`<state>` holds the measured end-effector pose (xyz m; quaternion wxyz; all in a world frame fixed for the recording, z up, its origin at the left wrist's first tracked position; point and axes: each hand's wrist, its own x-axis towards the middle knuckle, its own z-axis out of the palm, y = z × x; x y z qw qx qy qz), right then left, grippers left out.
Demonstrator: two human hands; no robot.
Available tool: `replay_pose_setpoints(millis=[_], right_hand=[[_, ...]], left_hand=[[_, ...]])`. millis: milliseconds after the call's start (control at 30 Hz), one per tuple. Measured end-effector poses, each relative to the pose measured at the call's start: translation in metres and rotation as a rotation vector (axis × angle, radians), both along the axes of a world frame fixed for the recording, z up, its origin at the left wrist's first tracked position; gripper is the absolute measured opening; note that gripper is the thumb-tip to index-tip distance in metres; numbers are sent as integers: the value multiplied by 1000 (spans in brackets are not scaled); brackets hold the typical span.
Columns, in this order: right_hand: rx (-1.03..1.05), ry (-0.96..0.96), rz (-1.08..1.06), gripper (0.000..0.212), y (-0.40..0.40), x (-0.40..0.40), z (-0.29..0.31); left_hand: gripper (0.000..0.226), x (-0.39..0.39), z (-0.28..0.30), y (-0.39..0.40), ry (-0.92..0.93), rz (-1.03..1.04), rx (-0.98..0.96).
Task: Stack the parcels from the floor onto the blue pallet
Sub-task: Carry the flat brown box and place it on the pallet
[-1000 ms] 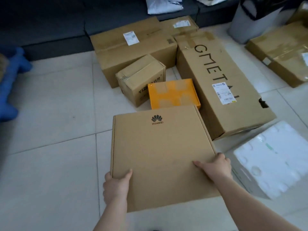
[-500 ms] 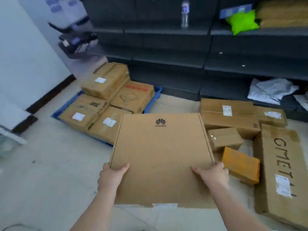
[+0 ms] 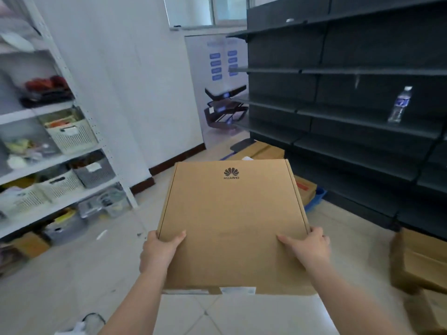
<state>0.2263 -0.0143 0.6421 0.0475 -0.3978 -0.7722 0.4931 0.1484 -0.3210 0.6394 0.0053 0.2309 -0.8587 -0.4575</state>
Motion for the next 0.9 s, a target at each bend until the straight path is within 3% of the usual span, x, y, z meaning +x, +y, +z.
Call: replay_pose_setpoints(millis=[300,633,900], right_hand=[[24,-112,-3,91,-79,-123,-21],[-87,-200,14,100,-102,-334,-68],[-70,-203,12,88,-90,-508,-73]], left_hand=[[72,-111,-20,-84,-79,-9,-23],[73,-304,-36,-104,-156,32,-132],[71,-466,-41,-97,-198,50,-120]])
